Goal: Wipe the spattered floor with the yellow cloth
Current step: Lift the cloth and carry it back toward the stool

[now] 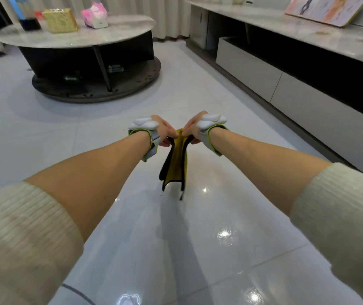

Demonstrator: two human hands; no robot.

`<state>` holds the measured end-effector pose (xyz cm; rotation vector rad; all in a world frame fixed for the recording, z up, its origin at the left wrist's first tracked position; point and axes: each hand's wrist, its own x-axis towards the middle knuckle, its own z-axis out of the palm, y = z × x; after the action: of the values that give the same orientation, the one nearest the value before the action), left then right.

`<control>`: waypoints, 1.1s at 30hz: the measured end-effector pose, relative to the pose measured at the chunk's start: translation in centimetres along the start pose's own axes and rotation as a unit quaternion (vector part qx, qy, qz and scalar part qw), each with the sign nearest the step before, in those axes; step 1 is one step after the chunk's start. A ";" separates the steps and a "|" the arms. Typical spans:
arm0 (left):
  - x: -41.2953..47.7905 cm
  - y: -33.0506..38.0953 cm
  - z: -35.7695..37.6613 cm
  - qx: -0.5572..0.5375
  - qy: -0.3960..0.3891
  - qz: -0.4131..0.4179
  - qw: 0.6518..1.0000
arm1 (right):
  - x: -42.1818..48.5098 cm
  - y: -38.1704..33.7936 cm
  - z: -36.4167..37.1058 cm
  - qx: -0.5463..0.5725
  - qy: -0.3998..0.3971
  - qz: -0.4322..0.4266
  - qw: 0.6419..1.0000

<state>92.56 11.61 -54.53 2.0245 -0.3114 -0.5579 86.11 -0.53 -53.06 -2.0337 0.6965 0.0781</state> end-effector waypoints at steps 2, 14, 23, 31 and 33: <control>-0.1 0.2 0.4 -0.012 -0.007 -0.004 1.000 | 0.3 -0.5 0.5 -0.037 0.004 0.026 0.999; -0.2 1.0 0.5 0.067 -0.063 0.018 0.996 | -1.3 -0.8 -0.7 -0.032 -0.097 0.096 0.990; 0.8 1.3 -1.1 0.288 -0.004 0.118 0.950 | 0.1 0.0 -1.7 0.033 -0.003 0.027 0.999; 1.6 1.5 -4.2 0.232 -0.040 0.111 0.965 | 1.0 2.9 -2.5 -0.284 -0.057 -0.072 0.955; 1.8 1.3 -4.9 0.237 -0.039 0.110 0.964 | 1.2 3.3 -2.0 -0.249 -0.077 -0.088 0.961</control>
<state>96.58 13.86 -51.81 2.3859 -0.7682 -0.4528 85.05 -3.95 -54.92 -2.5291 0.4203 0.3338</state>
